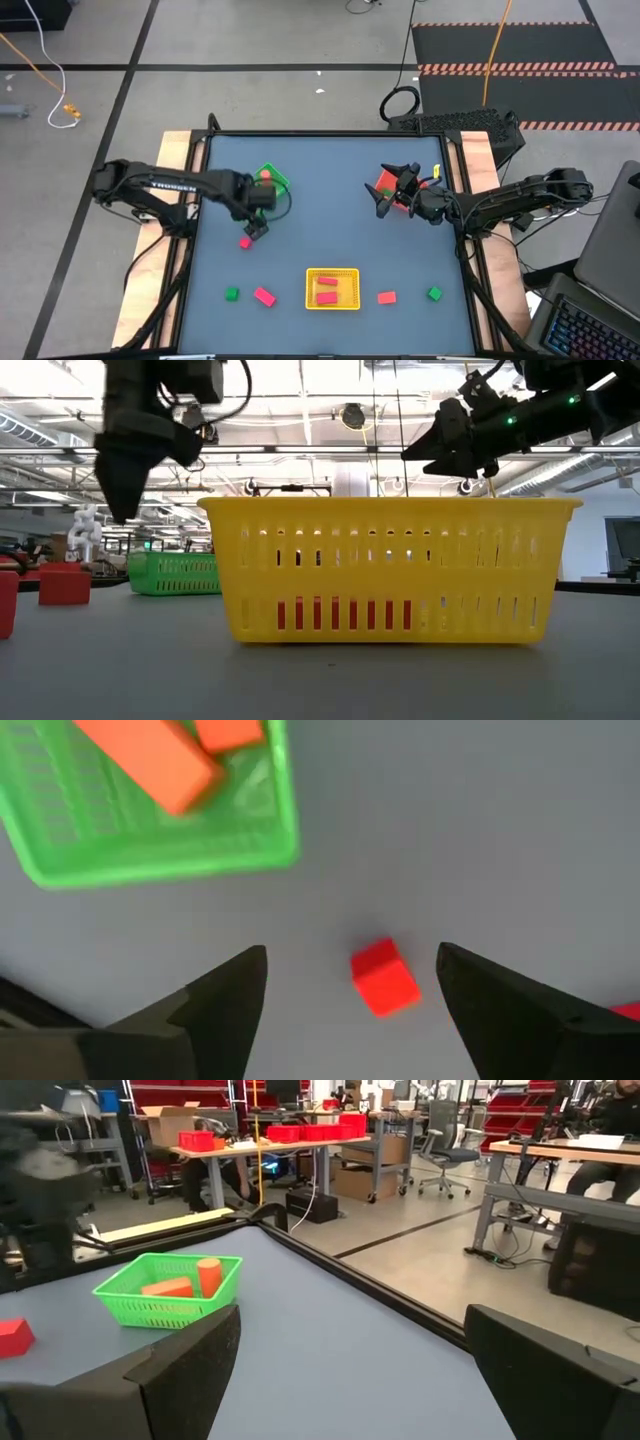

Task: Sort & place blocks by color
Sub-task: Put the red block into the green bin

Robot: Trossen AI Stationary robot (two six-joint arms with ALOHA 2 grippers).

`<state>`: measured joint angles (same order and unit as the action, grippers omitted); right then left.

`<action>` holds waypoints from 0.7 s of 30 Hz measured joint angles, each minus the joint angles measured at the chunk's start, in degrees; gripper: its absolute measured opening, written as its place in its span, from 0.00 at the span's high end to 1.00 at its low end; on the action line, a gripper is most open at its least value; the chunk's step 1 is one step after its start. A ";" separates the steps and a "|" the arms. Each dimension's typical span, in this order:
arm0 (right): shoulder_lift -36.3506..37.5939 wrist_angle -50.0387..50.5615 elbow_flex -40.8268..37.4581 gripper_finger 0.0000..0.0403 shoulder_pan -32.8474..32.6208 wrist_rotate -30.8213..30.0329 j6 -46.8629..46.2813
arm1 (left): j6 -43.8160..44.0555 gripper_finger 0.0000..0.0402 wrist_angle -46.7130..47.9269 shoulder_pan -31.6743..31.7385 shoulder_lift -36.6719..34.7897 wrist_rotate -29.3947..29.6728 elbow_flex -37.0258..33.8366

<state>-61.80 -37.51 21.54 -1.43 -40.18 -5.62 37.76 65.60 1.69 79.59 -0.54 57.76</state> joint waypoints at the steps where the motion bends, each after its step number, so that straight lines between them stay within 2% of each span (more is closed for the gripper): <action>1: 0.02 -0.01 0.00 0.06 0.00 0.00 -0.16 | 1.68 0.29 0.30 -1.78 -0.09 0.71 0.00; 6: 0.00 0.01 0.00 0.06 0.00 0.32 -1.07 | 9.19 0.31 0.27 -8.83 0.01 4.34 0.00; 10: 0.00 -0.85 0.00 0.06 -0.02 2.96 -1.61 | 14.47 0.29 0.39 -12.70 0.01 6.37 -0.35; 16: 0.00 -1.21 0.00 0.06 -0.07 3.19 -1.67 | 21.49 0.26 -1.53 -15.96 -0.02 6.15 -6.93; 21: 0.00 -1.26 0.00 0.06 -0.07 3.21 -1.48 | 22.82 0.26 -10.84 -16.02 -0.02 2.70 -12.29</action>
<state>-61.80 -38.77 21.54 -1.50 -36.97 -7.10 60.58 54.76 -14.33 79.57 2.16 45.46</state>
